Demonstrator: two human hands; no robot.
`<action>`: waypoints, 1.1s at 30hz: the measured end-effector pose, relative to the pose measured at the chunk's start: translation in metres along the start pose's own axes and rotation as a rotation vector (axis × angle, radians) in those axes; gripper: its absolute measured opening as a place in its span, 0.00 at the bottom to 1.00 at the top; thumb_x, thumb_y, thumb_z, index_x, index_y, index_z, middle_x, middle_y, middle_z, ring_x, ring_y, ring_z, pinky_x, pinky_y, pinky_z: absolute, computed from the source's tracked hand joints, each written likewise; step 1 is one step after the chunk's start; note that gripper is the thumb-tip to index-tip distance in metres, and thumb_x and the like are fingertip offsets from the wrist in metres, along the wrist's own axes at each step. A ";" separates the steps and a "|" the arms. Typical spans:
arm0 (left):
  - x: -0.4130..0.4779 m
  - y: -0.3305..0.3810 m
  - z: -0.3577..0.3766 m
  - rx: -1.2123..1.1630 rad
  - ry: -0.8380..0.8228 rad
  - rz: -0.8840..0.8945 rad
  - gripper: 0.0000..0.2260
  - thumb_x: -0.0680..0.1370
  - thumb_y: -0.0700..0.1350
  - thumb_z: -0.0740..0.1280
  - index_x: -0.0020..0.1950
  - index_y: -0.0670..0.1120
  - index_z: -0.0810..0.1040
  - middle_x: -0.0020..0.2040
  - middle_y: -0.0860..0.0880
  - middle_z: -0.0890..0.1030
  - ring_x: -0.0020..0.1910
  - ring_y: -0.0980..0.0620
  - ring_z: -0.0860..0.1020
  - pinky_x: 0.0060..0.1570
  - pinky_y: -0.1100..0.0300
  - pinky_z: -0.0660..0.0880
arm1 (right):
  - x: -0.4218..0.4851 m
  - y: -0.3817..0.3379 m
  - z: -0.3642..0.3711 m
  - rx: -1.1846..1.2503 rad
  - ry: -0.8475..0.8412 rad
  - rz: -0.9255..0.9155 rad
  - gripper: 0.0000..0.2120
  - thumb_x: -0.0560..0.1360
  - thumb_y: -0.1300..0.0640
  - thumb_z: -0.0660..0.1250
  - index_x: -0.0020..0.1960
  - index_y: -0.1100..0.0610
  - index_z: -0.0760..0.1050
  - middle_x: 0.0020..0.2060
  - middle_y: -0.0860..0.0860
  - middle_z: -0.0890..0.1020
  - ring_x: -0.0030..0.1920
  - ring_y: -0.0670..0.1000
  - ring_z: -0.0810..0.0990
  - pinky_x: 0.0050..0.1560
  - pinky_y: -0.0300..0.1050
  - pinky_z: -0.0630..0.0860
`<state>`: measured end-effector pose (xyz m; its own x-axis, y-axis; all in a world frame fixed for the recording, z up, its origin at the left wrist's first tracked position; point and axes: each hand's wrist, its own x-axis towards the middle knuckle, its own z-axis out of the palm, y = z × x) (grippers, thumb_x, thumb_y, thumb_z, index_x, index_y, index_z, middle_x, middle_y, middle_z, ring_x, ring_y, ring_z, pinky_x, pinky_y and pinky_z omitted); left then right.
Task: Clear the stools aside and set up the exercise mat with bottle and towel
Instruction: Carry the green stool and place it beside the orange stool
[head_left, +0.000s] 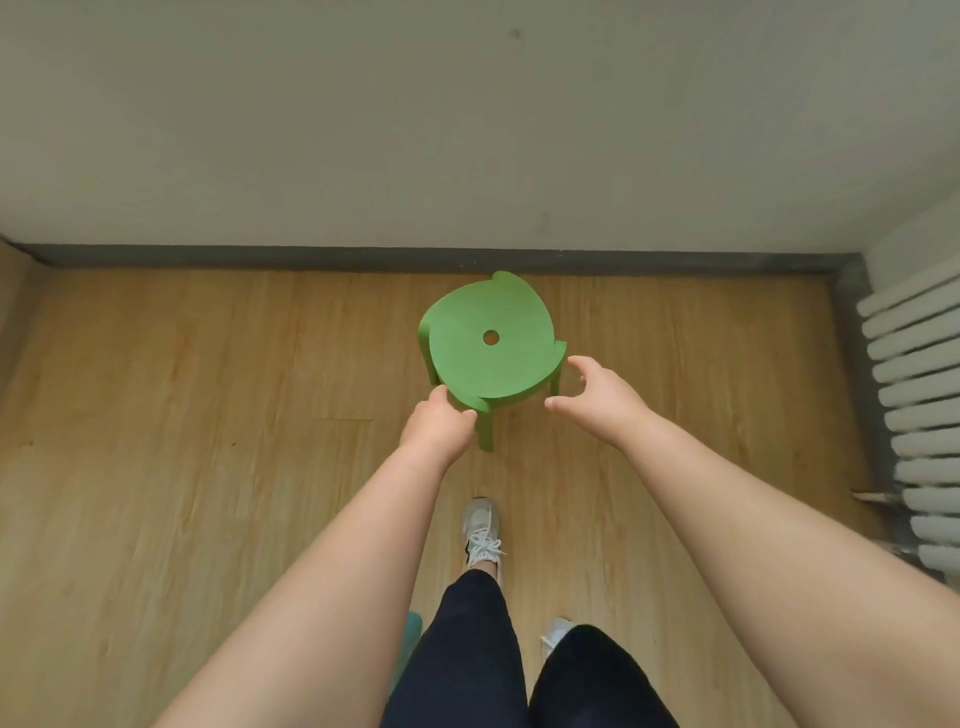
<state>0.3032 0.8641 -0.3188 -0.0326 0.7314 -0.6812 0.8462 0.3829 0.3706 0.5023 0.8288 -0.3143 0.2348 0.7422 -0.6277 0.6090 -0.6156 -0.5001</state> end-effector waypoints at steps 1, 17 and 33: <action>0.012 0.004 -0.005 -0.011 -0.013 -0.004 0.27 0.79 0.50 0.61 0.76 0.48 0.59 0.71 0.45 0.69 0.65 0.43 0.72 0.50 0.56 0.68 | 0.012 -0.005 -0.003 0.013 0.003 0.006 0.37 0.73 0.46 0.70 0.77 0.50 0.58 0.69 0.54 0.70 0.65 0.55 0.74 0.54 0.48 0.73; 0.238 -0.001 0.050 -0.199 -0.042 -0.308 0.24 0.77 0.44 0.65 0.71 0.41 0.65 0.67 0.41 0.73 0.63 0.40 0.73 0.54 0.56 0.68 | 0.260 0.015 0.020 0.076 -0.061 0.069 0.44 0.68 0.50 0.77 0.76 0.55 0.59 0.70 0.54 0.71 0.67 0.56 0.73 0.52 0.41 0.67; 0.310 -0.035 0.091 -0.885 -0.098 -0.528 0.19 0.71 0.41 0.71 0.61 0.44 0.74 0.52 0.47 0.82 0.48 0.48 0.81 0.42 0.56 0.77 | 0.354 0.050 0.063 0.379 -0.273 0.246 0.43 0.64 0.53 0.81 0.72 0.54 0.63 0.63 0.50 0.77 0.56 0.52 0.78 0.59 0.50 0.75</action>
<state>0.3113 1.0262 -0.6008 -0.2092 0.3155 -0.9256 0.0414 0.9485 0.3139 0.5682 1.0444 -0.5986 0.0999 0.4992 -0.8607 0.2318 -0.8529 -0.4677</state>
